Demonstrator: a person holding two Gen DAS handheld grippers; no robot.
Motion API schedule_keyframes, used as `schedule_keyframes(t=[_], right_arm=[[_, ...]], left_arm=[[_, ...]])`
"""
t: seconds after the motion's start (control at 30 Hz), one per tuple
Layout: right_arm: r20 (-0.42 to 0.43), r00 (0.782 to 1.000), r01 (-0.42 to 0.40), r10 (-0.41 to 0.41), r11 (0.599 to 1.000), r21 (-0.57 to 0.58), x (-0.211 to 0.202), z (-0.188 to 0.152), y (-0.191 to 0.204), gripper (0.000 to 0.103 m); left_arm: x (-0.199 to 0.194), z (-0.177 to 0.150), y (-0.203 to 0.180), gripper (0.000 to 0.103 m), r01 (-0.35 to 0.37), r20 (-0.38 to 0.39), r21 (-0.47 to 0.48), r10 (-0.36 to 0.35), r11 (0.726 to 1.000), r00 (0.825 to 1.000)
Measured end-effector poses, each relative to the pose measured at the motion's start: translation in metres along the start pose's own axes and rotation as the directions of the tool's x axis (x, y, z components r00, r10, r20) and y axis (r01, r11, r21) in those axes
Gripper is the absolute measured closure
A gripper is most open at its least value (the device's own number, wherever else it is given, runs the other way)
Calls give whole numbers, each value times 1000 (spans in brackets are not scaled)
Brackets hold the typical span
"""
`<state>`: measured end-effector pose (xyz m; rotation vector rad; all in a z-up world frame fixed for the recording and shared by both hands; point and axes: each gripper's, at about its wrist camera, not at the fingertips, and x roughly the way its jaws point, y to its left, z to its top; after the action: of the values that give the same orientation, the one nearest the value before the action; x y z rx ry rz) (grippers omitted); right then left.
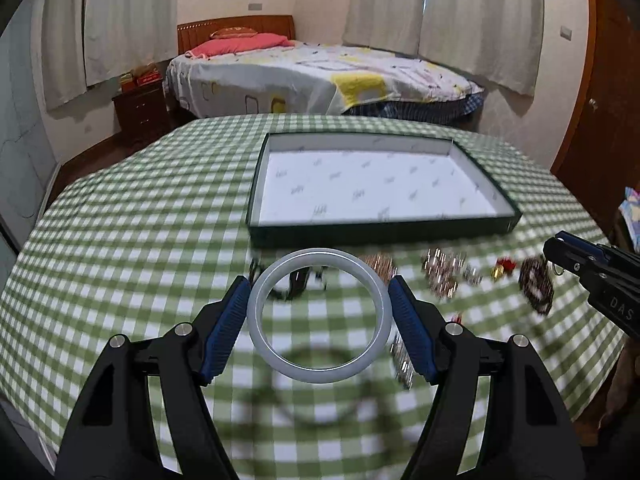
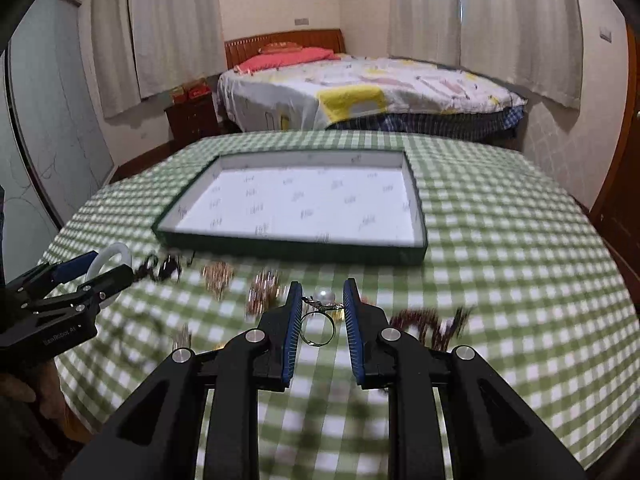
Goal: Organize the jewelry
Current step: 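Carry the bangle with the left tool into the box while the right tool carries the ring there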
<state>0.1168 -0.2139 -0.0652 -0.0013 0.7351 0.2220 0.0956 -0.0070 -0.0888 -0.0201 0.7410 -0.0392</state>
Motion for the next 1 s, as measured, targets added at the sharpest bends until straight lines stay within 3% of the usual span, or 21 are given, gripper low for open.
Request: schedule_keyframes(t=[0.23,0.47,0.77,1.0], right_arm=[[62,998,11,-10,1000,-3,15,45,-9,81],[84,996,17,-16,1000,-6,53,79,-16,81],[-79,997,23,-23,1000,5,124,60,-31,81],[-144,989,30,-28,999,13,143,48,-36,81]], left_arm=[[18,47,-8,34,22,69,5,-22,1000,997],[63,97,-14,34,28,103,12,-29,1000,994],[139,86,-8,34,8,-48,3,-8,1000,999],[162,73,-3,34,19,-119,-4,-20,1000,993]])
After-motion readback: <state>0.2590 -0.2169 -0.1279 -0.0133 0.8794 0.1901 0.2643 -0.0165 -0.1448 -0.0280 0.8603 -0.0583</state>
